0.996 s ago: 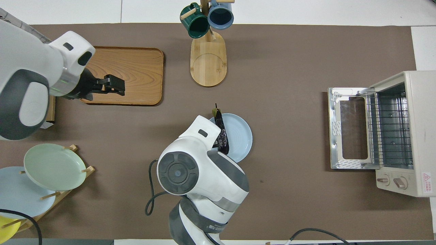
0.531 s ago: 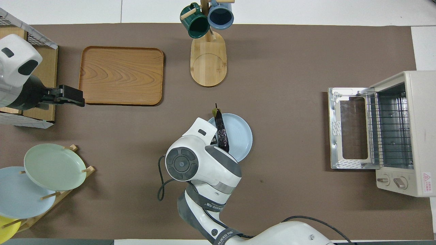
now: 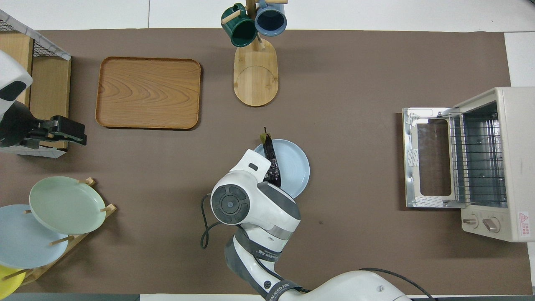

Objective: Put eggplant into oven
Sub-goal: 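Withdraw the left gripper while the right gripper holds the eggplant, then carry the eggplant with the right gripper into the open oven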

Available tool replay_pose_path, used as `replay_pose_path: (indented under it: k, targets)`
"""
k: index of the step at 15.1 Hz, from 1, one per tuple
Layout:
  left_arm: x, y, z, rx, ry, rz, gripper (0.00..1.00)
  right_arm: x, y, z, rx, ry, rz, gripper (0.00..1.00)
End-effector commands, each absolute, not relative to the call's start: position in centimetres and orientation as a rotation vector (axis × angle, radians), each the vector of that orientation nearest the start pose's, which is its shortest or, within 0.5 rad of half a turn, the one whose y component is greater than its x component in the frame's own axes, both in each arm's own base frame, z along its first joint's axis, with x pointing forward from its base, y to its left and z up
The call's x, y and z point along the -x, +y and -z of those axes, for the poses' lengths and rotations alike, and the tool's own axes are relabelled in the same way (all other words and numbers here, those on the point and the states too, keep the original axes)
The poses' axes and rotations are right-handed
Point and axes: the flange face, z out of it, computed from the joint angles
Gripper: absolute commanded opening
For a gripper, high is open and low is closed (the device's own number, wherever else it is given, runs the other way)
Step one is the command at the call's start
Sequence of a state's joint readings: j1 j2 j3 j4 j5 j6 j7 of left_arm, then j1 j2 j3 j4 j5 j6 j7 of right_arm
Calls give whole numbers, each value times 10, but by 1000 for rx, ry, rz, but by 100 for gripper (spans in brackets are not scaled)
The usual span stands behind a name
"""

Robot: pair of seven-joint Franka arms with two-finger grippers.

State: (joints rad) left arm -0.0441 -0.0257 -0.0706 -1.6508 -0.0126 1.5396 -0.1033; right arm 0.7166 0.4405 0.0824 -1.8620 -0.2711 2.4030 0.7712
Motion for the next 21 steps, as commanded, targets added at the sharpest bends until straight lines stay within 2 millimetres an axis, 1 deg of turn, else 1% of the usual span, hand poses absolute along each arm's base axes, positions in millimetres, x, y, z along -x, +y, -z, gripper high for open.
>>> replay_pose_path:
  k: [1,3,5,6,8,9,11,12,13,14,16,17,19,21]
  targets:
    - [-536,-63,-595,3119,43,-149,100,-453,454,-298,3189,-396,352,0]
    - [-537,-63,-595,3121,41,-142,100,-461,451,-310,3274,-483,402,0]
    - [-537,-65,-595,3128,41,-139,100,-471,446,-324,3353,-527,437,0]
    - [-538,-64,-596,3128,36,-141,100,-476,439,-329,3378,-561,456,0]
    - [-540,-62,-600,3130,29,-132,100,-491,414,-345,3401,-518,466,0]
    - [-541,-61,-601,3131,29,-127,100,-499,398,-355,3423,-493,455,0]
    - [-538,-61,-604,3131,31,-110,100,-511,363,-367,3456,-517,413,0]
    - [-538,-61,-603,3131,31,-112,100,-518,339,-374,3467,-508,399,0]
    - [-538,-60,-604,3131,26,-108,100,-521,319,-380,3476,-525,381,0]
    - [-538,-60,-604,3131,24,-108,100,-521,295,-385,3486,-567,352,0]
    - [-538,-61,-604,3131,17,-108,100,-517,259,-391,3506,-564,312,0]
    - [-538,-62,-604,3131,26,-105,100,-513,244,-391,3518,-551,289,0]
    - [-537,-63,-605,3130,29,-102,100,-507,219,-392,3539,-501,264,0]
    - [-533,-61,-610,3129,21,-100,100,-504,192,-394,3555,-452,238,0]
